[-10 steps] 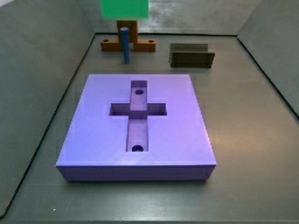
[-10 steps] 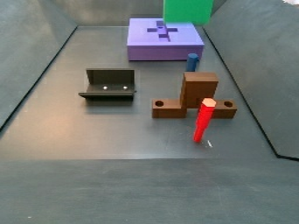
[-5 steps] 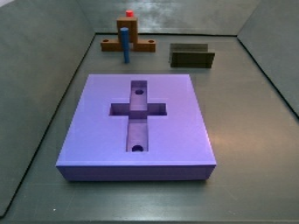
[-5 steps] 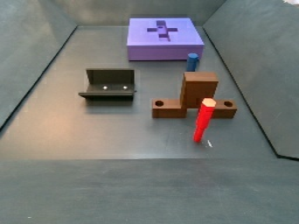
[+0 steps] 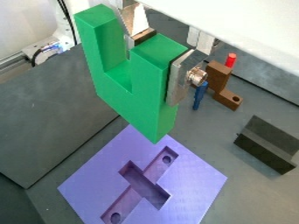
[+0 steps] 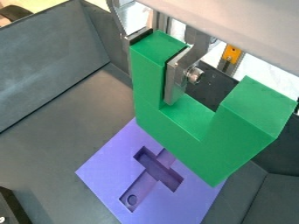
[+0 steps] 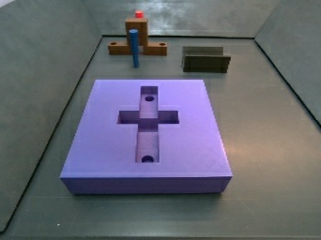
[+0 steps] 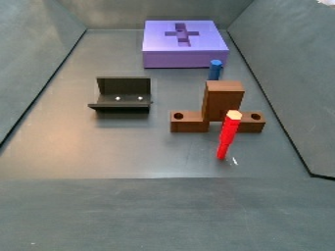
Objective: Pick up the green object. Move up. Move to above the board. Insert the green object.
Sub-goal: Insert the green object.
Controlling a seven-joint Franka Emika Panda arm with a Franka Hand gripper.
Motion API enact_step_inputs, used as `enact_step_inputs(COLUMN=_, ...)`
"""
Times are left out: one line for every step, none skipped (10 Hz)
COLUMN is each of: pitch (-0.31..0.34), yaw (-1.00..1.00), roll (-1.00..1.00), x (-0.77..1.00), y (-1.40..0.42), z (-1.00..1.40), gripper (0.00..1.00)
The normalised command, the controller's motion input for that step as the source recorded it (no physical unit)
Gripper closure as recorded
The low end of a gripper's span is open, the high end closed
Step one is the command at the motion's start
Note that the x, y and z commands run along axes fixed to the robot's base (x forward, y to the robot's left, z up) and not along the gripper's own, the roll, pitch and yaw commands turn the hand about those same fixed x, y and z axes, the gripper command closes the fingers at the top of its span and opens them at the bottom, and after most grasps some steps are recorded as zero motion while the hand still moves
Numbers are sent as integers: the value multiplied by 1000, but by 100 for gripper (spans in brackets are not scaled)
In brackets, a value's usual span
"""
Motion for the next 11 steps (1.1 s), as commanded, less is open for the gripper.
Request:
enact_step_inputs(pitch=-129, yaw=0, roll=70, x=260, y=0, z=-900, gripper=100)
enact_step_inputs(pitch=-117, yaw=46, roll=70, x=254, y=0, z=-923, gripper=100)
enact_step_inputs(pitch=-109, yaw=86, roll=76, x=214, y=0, z=-931, gripper=100)
enact_step_inputs(pitch=-94, yaw=111, roll=154, x=174, y=0, z=-849, gripper=100)
enact_step_inputs(pitch=-84, yaw=120, roll=179, x=146, y=0, z=-834, gripper=100)
enact_step_inputs(pitch=-96, yaw=143, roll=163, x=100, y=0, z=-851, gripper=100)
enact_step_inputs(pitch=-106, yaw=120, roll=160, x=120, y=0, z=-837, gripper=100)
enact_step_inputs(pitch=-126, yaw=146, roll=170, x=0, y=0, z=-817, gripper=100)
enact_step_inputs(pitch=-93, yaw=17, roll=134, x=0, y=-180, z=-586, gripper=100)
enact_step_inputs(pitch=-111, yaw=0, roll=0, x=0, y=-146, z=-463, gripper=100)
enact_step_inputs(pitch=-131, yaw=97, roll=-11, x=0, y=-194, z=-349, gripper=100)
